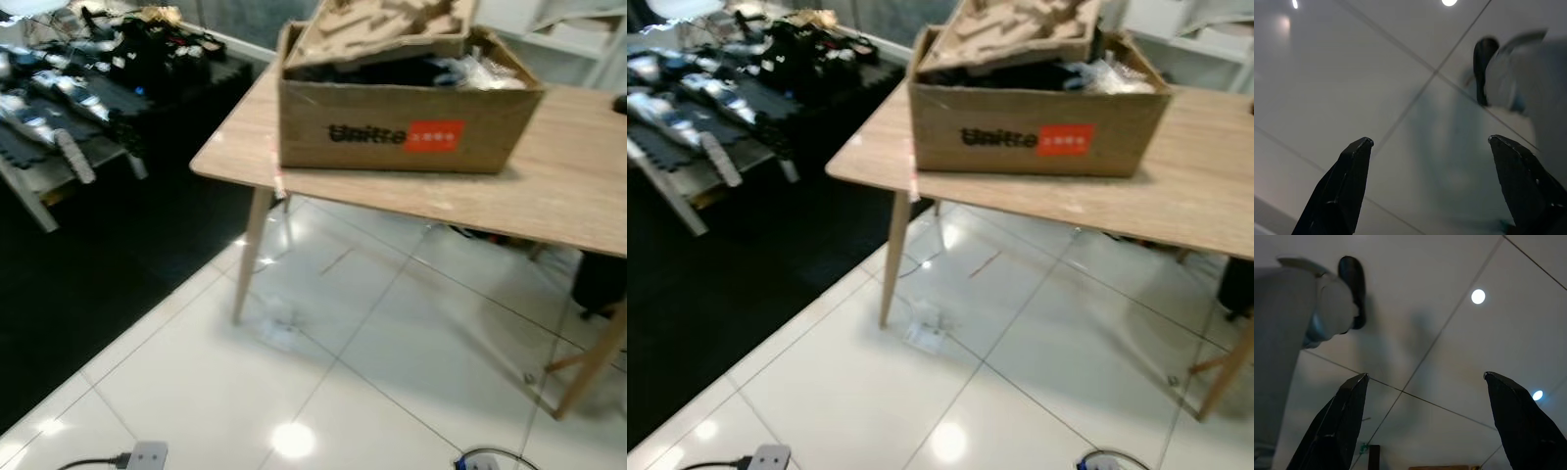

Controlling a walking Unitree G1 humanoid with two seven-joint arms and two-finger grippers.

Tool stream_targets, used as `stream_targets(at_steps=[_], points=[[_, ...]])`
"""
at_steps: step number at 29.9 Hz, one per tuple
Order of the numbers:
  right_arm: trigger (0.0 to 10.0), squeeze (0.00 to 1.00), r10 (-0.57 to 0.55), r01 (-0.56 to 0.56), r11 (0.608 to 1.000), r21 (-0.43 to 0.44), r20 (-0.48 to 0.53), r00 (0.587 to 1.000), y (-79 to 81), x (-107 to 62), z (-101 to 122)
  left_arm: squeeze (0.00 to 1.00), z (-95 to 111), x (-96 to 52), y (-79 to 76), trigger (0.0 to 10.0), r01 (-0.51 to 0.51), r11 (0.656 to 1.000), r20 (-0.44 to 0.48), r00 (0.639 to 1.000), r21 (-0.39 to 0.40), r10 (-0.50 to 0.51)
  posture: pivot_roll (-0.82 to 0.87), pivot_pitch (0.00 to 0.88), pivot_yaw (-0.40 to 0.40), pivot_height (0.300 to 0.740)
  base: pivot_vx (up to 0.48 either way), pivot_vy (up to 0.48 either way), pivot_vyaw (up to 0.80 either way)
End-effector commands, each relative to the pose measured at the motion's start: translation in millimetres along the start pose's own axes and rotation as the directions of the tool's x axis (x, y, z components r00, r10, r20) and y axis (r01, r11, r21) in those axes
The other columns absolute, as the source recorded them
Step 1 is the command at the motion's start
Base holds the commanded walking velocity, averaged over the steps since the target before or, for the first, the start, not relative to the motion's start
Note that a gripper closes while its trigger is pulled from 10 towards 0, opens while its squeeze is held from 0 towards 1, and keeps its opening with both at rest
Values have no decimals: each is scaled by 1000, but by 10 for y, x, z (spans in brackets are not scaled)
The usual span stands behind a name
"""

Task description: Picking trash to rubbish bin

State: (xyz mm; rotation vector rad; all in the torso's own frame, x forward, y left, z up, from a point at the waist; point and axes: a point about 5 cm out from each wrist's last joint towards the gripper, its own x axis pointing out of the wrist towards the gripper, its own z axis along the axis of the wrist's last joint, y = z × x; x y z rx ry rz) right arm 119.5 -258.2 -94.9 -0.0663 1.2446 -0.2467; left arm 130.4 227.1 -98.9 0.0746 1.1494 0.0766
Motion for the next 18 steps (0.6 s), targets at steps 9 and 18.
stream_targets(at_steps=[9,18], points=[[10000,0,-2,1,999,-51,-20,1000,45,5,-29,0,20,-7,82,10000,-18,996,0,1000,90,18,53,119,28,740,0,0,-800],[10000,0,35,-48,980,-192,-67,997,184,5,-164,0,-103,-41,230,10000,-98,994,-19,995,-49,98,106,107,-21,740,0,0,-800]])
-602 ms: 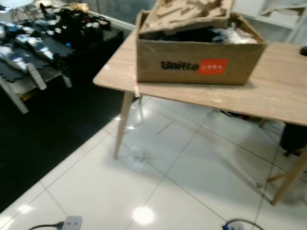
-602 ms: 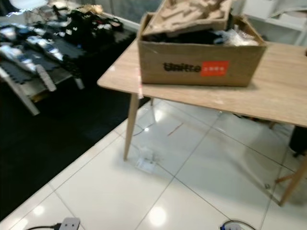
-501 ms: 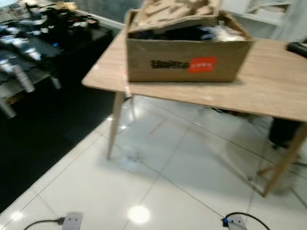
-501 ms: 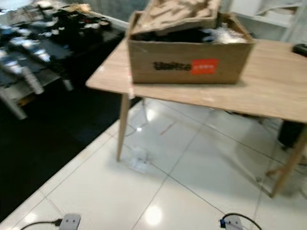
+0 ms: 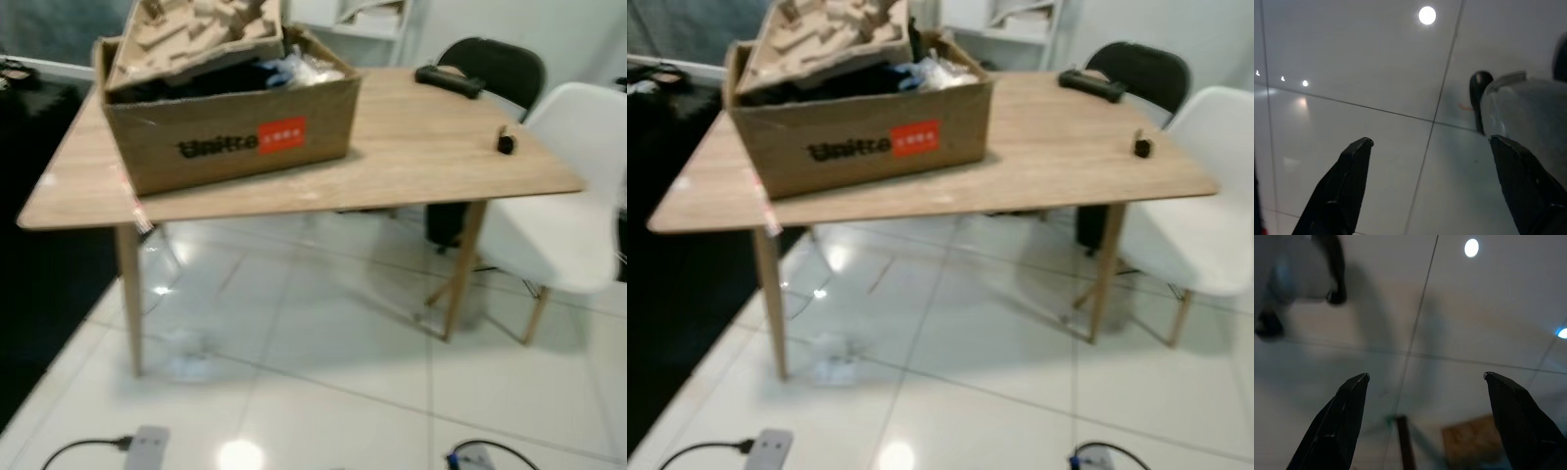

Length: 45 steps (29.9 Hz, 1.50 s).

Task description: Picking trash to rubbish bin

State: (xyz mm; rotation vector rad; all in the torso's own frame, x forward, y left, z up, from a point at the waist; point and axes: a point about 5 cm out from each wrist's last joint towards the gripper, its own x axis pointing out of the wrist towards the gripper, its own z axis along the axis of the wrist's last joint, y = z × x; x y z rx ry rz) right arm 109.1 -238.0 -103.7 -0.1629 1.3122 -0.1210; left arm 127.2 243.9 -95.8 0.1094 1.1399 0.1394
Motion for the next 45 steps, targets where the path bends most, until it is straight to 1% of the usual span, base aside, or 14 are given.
stream_targets(at_steps=[1,2,4,10,12,13,19,24,26,27,29,36,41,45], points=[[10000,0,0,-1,999,-47,-14,1000,-9,0,-23,0,-82,-13,61,10000,-31,999,-25,999,-43,30,106,107,-21,740,0,0,-800],[10000,0,11,-11,994,-113,-1,1000,29,1,31,0,-119,-24,121,10000,-64,994,-32,998,-90,62,117,105,-23,740,0,0,-800],[10000,0,24,-17,979,-205,34,999,75,0,168,0,-176,-43,202,10000,-100,990,-46,994,-98,96,151,95,-29,740,0,0,-800],[10000,0,52,-32,951,-308,58,997,144,-8,321,0,-277,-78,310,10000,-148,978,-57,988,-147,141,219,108,-55,740,0,0,-800],[10000,0,72,-43,918,-394,59,996,205,-12,379,0,-442,-120,356,10000,-173,968,-93,983,-180,158,213,106,-57,740,0,0,-800],[10000,0,82,-47,914,-404,71,994,240,-17,429,0,-576,-151,354,10000,-182,966,-130,978,-185,160,211,108,-56,740,0,0,-800],[10000,0,88,-51,912,-406,74,993,262,-18,437,0,-702,-176,296,10000,-181,963,-162,975,-199,150,220,103,-49,740,0,0,-800],[10000,0,81,-56,907,-418,42,996,251,-9,338,0,-662,-159,259,10000,-171,964,-149,979,-205,142,257,99,-54,740,0,0,-800],[10000,0,84,-72,890,-450,8,996,254,-3,243,0,-506,-119,252,10000,-160,964,-100,985,-211,141,284,112,-82,740,0,0,-800],[10000,0,84,-72,890,-450,8,996,254,-3,243,0,-506,-119,252,10000,-160,964,-100,985,-211,141,284,112,-82,740,0,0,-800],[10000,0,94,-81,872,-482,3,996,273,-3,236,0,-375,-94,266,10000,-157,962,-57,987,-224,148,282,108,-80,740,0,0,-800],[10000,0,116,-81,882,-465,47,992,367,-16,387,0,-495,-106,173,10000,-133,975,-100,988,-177,117,259,106,-65,740,0,0,-800],[10000,0,121,-87,876,-475,42,992,374,-15,372,0,-521,-110,156,10000,-130,976,-104,988,-177,113,259,114,-74,740,0,0,-800],[10000,0,119,-94,855,-509,17,993,363,-9,299,0,-557,-117,130,10000,-130,975,-109,988,-182,111,267,120,-86,740,0,0,-800]])
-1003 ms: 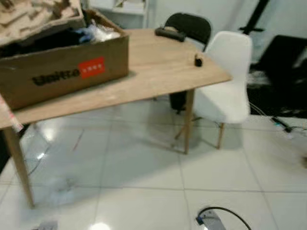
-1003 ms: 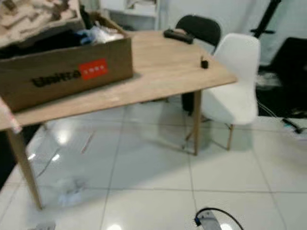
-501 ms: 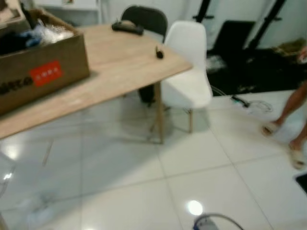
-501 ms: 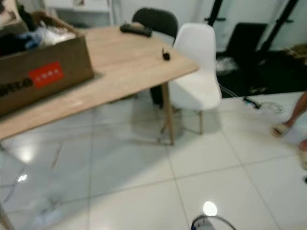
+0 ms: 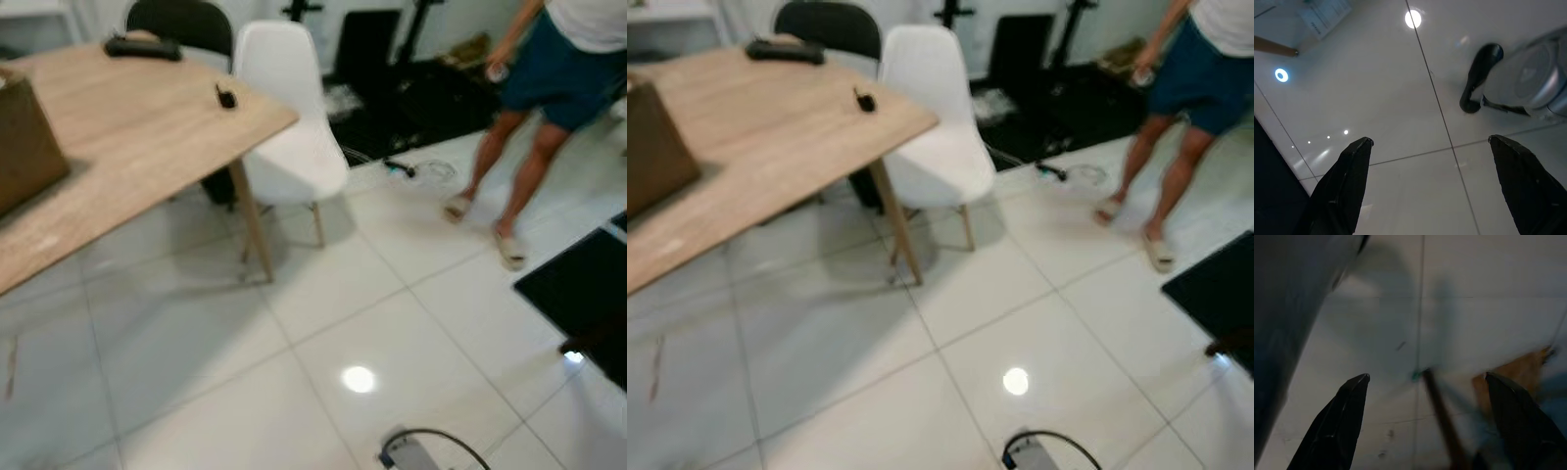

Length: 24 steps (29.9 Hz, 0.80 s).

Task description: Picking trash to rubbish bin

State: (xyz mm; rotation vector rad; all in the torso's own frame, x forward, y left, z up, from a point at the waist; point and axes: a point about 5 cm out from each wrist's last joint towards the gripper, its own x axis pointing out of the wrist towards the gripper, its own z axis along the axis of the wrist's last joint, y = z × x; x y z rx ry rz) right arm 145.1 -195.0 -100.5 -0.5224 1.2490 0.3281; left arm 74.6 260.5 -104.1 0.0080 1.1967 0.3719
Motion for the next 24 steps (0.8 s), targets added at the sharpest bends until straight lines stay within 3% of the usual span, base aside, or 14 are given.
stream_targets(at_steps=[1,4,5,9,24], points=[[10000,0,5,-6,1000,-25,-42,999,12,-1,-128,0,-65,-8,-39,10000,10,1000,-18,1000,6,-10,251,109,-82,740,0,0,-800],[10000,0,7,-10,999,-47,-63,998,-6,-7,-206,0,-97,-12,-66,10000,15,1000,-27,1000,18,-15,221,105,-109,740,0,0,-800],[10000,0,-2,-2,999,-54,-69,998,-73,-17,-243,0,-108,-13,-125,10000,21,1000,-31,999,20,-20,224,120,-144,740,0,0,-800],[10000,0,-34,27,994,-103,-72,997,-226,-39,-260,0,-95,-12,-247,10000,41,999,-28,999,-21,-42,243,103,-139,740,0,0,-800],[10000,0,-16,13,997,-80,-32,999,-97,-14,-143,0,-74,-8,-186,10000,34,999,-20,999,28,-33,228,128,-117,740,0,0,-777]])
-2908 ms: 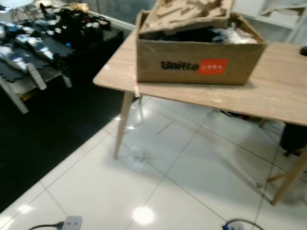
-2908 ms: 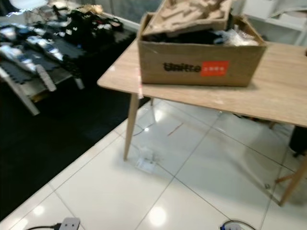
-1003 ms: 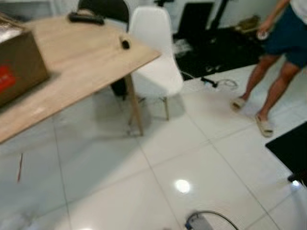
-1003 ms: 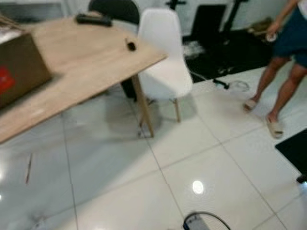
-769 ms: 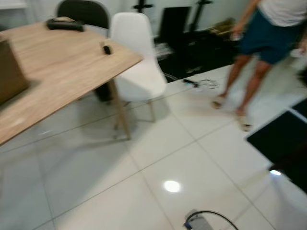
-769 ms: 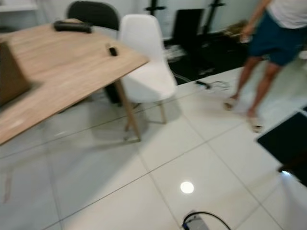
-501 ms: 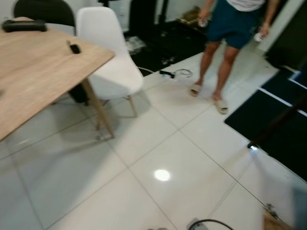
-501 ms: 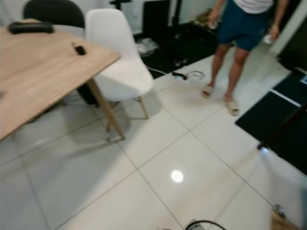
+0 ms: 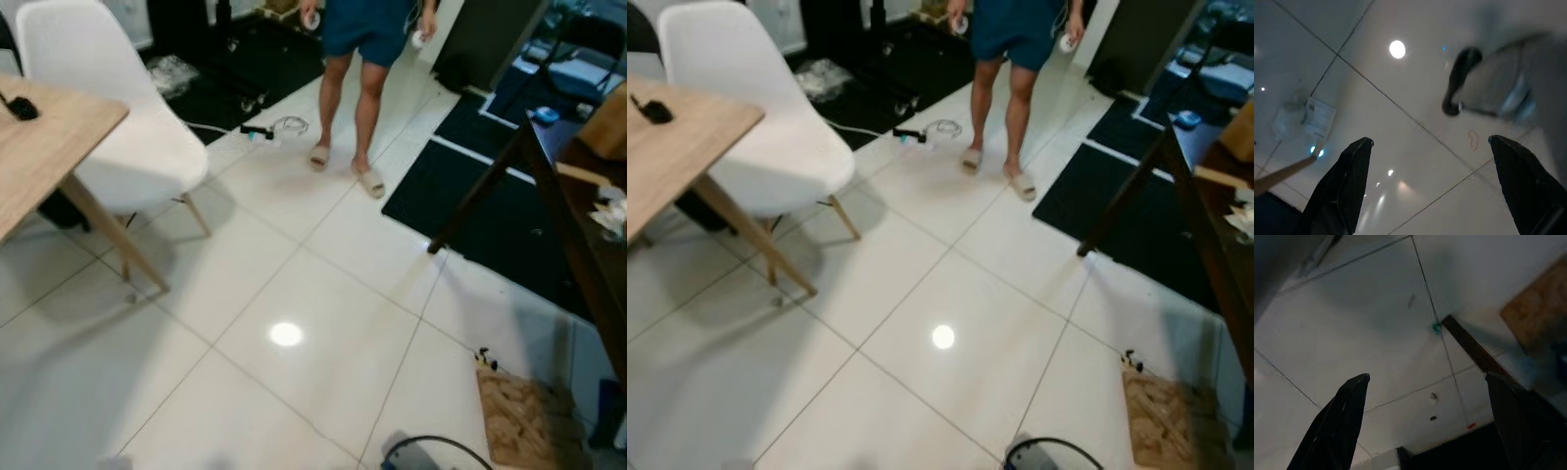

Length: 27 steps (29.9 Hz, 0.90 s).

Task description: Picking trash to rubbish bin

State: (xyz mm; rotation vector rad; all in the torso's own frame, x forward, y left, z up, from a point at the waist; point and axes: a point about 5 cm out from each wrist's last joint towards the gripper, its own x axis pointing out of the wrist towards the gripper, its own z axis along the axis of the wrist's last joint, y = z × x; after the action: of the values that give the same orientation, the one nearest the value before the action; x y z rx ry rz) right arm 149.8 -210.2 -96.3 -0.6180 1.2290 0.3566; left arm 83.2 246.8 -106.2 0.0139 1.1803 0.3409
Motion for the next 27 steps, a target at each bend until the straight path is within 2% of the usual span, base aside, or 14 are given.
stream_targets(at_steps=[1,7,9,10,12,14,16,17,19,21,23,27], points=[[10000,0,21,-21,1000,5,-33,999,79,4,-112,0,-114,-16,-36,10000,14,1000,-37,999,11,-13,227,126,-117,740,0,0,-544],[10000,0,28,-28,1000,-8,-39,999,114,4,-160,0,-60,-6,-63,10000,23,999,-27,999,33,-22,228,122,-114,740,0,0,0],[10000,0,26,-26,1000,11,-31,999,139,7,-137,0,-33,-1,-58,10000,34,996,-26,999,85,-32,202,103,-76,740,0,0,0],[10000,0,24,-24,998,57,-11,1000,167,13,-74,0,-5,4,-40,10000,43,988,-27,999,146,-39,167,93,-50,740,0,0,0],[10000,0,24,-23,997,71,-5,1000,176,14,-53,0,5,5,-33,10000,45,985,-28,999,165,-41,159,91,-44,740,0,0,0],[10000,0,27,-29,995,93,15,1000,206,18,10,0,50,12,-31,10000,56,970,-24,998,235,-52,133,87,-29,740,0,0,0],[10000,0,29,-31,995,95,21,999,220,19,31,0,74,15,-31,10000,60,964,-22,998,259,-56,108,80,-17,740,0,0,0],[10000,0,32,-35,995,96,26,999,242,20,49,0,142,24,-33,10000,66,949,-12,998,308,-65,97,77,-16,740,0,0,0],[10000,0,34,-37,995,95,28,999,256,21,57,0,188,29,-34,10000,68,939,-5,997,338,-71,97,77,-16,740,0,0,0],[10000,0,39,-41,995,88,15,999,269,21,14,0,328,41,-79,10000,70,919,25,996,388,-86,69,75,-49,740,0,0,0],[10000,0,41,-40,998,57,-16,999,250,16,-97,0,455,47,-153,10000,70,912,58,993,404,-102,70,78,-82,740,0,0,0],[10000,0,38,-37,999,29,-47,998,204,8,-195,0,525,47,-225,10000,73,910,78,990,407,-115,70,83,-116,740,0,0,0]])
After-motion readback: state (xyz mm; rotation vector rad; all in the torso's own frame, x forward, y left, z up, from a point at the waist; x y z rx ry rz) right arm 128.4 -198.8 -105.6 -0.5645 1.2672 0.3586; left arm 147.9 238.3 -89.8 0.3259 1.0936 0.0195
